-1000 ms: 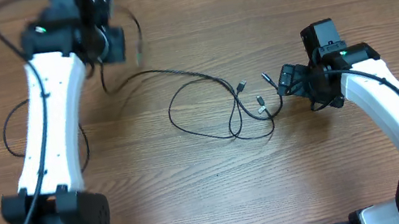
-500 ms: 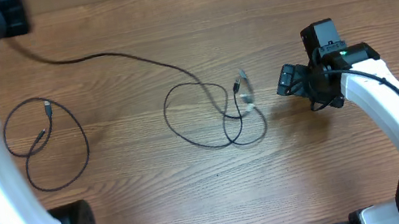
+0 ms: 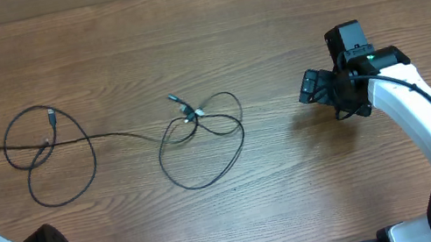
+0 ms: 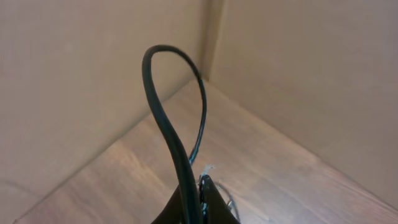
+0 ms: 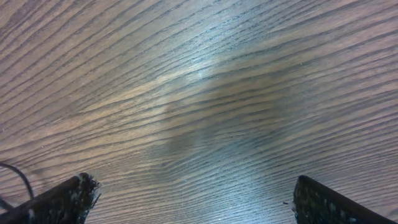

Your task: Untangle cables

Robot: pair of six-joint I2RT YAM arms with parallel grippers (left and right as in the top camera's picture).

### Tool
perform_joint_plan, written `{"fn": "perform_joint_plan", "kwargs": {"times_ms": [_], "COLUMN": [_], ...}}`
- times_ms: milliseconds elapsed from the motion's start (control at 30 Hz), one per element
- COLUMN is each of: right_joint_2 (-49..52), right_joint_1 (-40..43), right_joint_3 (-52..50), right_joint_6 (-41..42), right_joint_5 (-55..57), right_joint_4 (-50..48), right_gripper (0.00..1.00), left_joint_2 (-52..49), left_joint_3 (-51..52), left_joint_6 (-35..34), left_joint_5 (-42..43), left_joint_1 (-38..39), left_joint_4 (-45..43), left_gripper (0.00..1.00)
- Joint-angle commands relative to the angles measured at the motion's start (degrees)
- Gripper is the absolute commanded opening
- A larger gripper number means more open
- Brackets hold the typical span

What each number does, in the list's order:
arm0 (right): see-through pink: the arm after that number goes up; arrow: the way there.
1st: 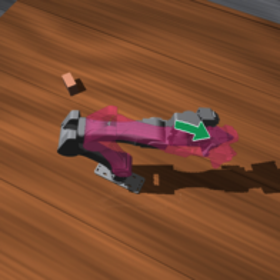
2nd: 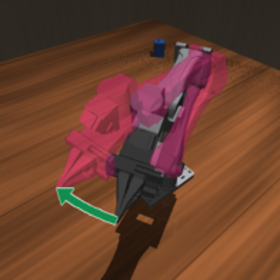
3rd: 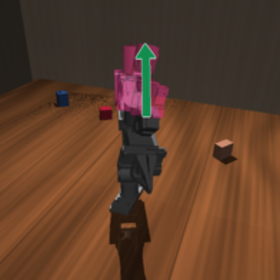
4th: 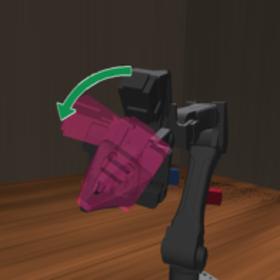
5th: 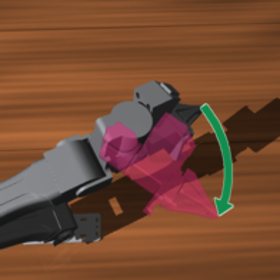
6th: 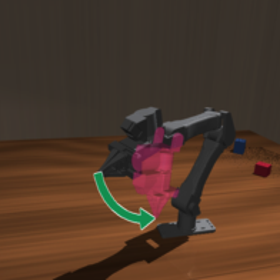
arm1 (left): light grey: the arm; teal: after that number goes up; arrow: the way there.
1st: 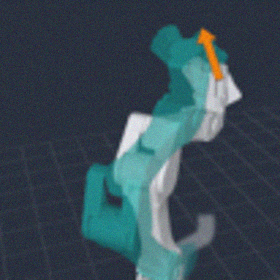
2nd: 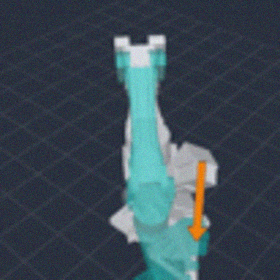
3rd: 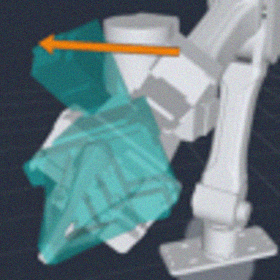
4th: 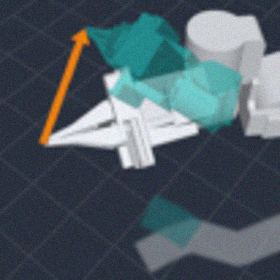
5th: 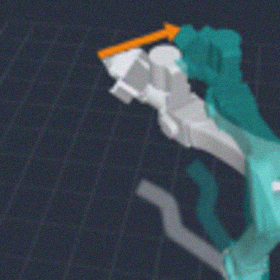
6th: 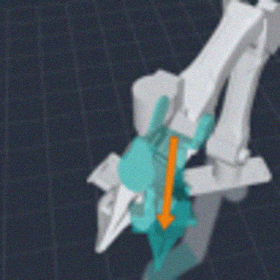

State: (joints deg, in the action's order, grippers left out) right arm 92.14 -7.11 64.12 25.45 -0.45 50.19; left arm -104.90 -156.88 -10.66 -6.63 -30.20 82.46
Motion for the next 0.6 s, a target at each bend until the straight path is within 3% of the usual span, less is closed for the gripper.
{"fn": "perform_joint_plan", "kwargs": {"times_ms": [0,467,533,567], "right_joint_2": [0.3,0.3,0.3,0.3], "right_joint_1": [0.1,0.1,0.1,0.1], "right_joint_3": [0.0,0.0,0.0,0.0], "right_joint_6": [0.3,0.3,0.3,0.2], "right_joint_5": [0.4,0.4,0.3,-0.6], "right_joint_4": [-0.1,-0.1,-0.1,-0.1], "right_gripper": [1.00,1.00,1.00,1.00], "left_joint_2": [0.0,-4.3,-5.3,-5.7], "left_joint_3": [3.2,15.2,15.3,15.4], "left_joint_6": [-1.9,-1.8,-1.8,-1.8], "left_joint_5": [-0.9,-4.1,-2.6,-0.3], "left_joint_1": [-0.8,-0.9,-0.9,-0.9], "left_joint_4": [-1.8,-8.3,-7.7,-7.2], "left_gripper": [0.04,0.12,0.20,0.31]}}
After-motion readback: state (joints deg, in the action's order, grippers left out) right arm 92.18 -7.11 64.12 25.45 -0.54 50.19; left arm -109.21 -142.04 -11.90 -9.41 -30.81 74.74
